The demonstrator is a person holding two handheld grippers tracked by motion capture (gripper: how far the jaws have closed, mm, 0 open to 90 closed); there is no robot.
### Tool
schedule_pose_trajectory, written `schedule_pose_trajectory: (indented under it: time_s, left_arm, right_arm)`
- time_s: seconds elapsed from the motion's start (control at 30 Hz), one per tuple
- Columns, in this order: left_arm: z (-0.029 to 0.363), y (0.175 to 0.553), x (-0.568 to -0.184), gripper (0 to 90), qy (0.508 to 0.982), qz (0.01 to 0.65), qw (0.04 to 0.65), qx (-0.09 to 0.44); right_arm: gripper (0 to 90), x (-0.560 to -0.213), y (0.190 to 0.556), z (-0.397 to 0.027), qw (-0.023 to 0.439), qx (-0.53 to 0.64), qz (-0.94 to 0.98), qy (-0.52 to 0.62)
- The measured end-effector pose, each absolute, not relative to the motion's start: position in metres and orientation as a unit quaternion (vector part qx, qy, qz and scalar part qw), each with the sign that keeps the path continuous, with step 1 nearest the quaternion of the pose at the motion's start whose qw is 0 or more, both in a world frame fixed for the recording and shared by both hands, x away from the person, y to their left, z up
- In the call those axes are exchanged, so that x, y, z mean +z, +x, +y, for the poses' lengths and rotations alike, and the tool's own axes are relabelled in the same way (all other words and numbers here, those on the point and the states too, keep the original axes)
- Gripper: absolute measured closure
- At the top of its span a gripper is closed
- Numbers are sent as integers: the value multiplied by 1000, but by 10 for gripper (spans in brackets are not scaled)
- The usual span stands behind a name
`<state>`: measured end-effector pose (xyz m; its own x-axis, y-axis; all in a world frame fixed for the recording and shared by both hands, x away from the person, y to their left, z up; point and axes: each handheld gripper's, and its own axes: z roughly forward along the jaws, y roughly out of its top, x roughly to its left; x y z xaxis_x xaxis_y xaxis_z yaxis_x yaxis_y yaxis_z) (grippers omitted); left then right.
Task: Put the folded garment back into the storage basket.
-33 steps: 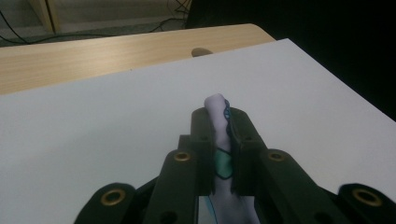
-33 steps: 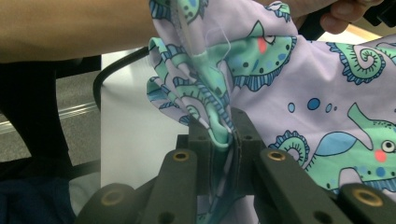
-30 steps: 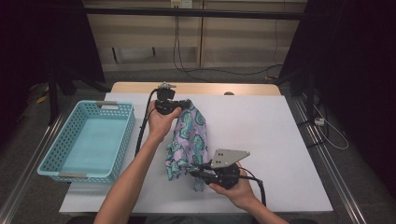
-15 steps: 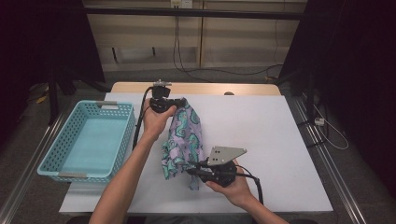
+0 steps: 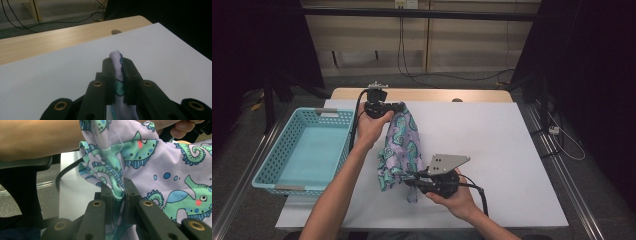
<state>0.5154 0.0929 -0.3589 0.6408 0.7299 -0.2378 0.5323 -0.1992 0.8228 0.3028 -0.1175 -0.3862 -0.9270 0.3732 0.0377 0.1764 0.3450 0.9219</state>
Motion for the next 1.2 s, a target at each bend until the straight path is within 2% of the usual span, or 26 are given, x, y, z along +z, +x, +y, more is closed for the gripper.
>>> schedule_pose_trajectory:
  time_s: [1.2]
  left_arm:
    - [128,514,-324,825,753,418,490,131]
  right_arm:
    - [819,-354,313,-87,93,577,800,136]
